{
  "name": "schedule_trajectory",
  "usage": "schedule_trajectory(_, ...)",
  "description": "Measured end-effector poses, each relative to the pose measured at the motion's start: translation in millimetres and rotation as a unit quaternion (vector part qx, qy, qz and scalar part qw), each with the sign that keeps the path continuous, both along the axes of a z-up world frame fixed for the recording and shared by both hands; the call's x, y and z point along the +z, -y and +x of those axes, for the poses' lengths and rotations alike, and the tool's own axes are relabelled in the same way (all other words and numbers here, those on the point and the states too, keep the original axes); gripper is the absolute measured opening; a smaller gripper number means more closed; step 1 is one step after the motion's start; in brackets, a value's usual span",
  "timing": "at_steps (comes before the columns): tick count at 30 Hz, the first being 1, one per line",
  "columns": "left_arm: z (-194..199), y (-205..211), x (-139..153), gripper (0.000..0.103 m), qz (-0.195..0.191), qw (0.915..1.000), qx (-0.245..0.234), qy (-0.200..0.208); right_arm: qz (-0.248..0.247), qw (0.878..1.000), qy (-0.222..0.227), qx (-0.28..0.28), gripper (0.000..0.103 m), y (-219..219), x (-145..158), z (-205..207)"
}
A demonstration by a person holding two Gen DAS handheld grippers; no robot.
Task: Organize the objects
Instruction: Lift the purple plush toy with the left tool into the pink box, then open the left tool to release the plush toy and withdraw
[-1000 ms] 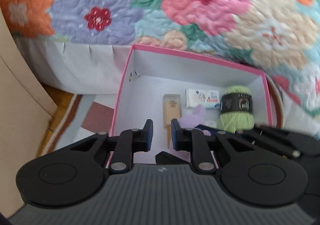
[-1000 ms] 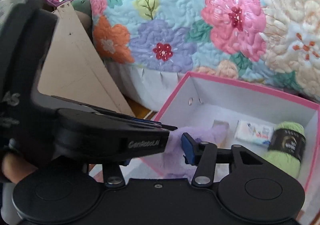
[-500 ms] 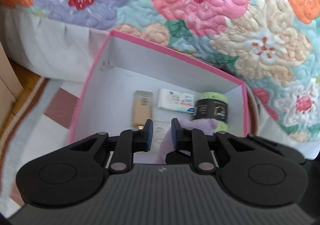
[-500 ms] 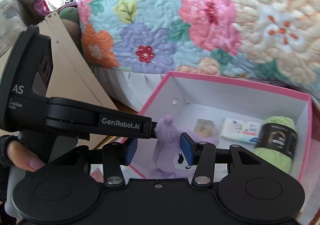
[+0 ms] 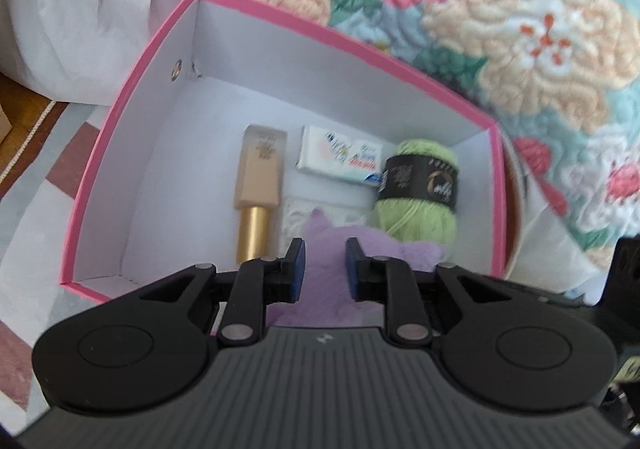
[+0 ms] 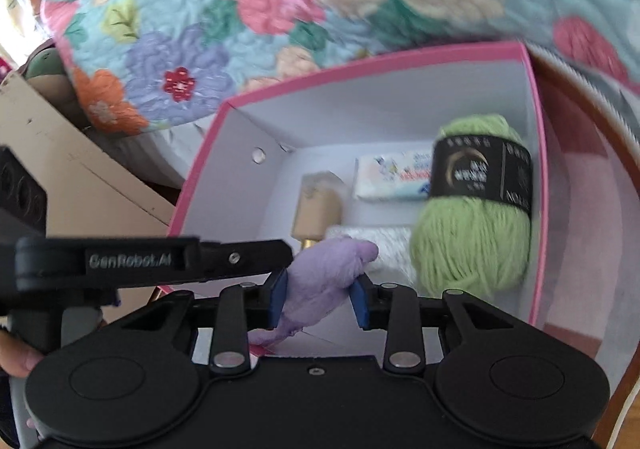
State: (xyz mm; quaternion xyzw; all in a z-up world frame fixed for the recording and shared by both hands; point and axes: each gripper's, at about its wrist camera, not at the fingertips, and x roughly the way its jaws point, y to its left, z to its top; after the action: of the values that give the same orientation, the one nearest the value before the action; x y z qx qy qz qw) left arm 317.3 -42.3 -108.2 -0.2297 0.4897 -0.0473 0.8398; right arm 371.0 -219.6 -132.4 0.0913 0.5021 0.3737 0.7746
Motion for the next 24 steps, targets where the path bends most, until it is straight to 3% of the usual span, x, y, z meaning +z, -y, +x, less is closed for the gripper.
schedule_trajectory(5,-2.3,-5.9,-6.7,0.023,0.011,0.9998,0.009,-0.013,-0.004,0.998,-0.056,-0.015,0.040,-5.0,-21.3,5.5)
schedule_trajectory(7,-4.4,-10.0,-8.1,0.023,-0.001,0.9999,0.012,-0.010,0.008,0.997,-0.068,-0.021,0.033,-8.1,-30.1,5.9)
schedule_trajectory(10,-6.6,-14.6,-3.8,0.023,0.001,0.9998,0.020,-0.003,0.029,0.997,-0.066,-0.024,0.027,-15.0,-31.4,1.3)
schedule_trajectory(15,-8.5,-29.2,13.9,0.023,0.015,0.9989,0.040,0.020,0.027,0.998,-0.053,0.017,0.025,-46.3,-26.6,-3.6)
schedule_trajectory(18,-10.8,-38.9,24.8,0.023,0.037,0.9970,0.057,0.036,0.021,0.998,-0.028,0.048,0.025,-72.4,-19.2,-7.5)
schedule_trajectory(24,-13.4,-58.5,34.7,0.023,0.042,0.9939,0.089,0.049,-0.054,0.991,0.074,0.101,0.025,-122.8,-3.1,-8.4)
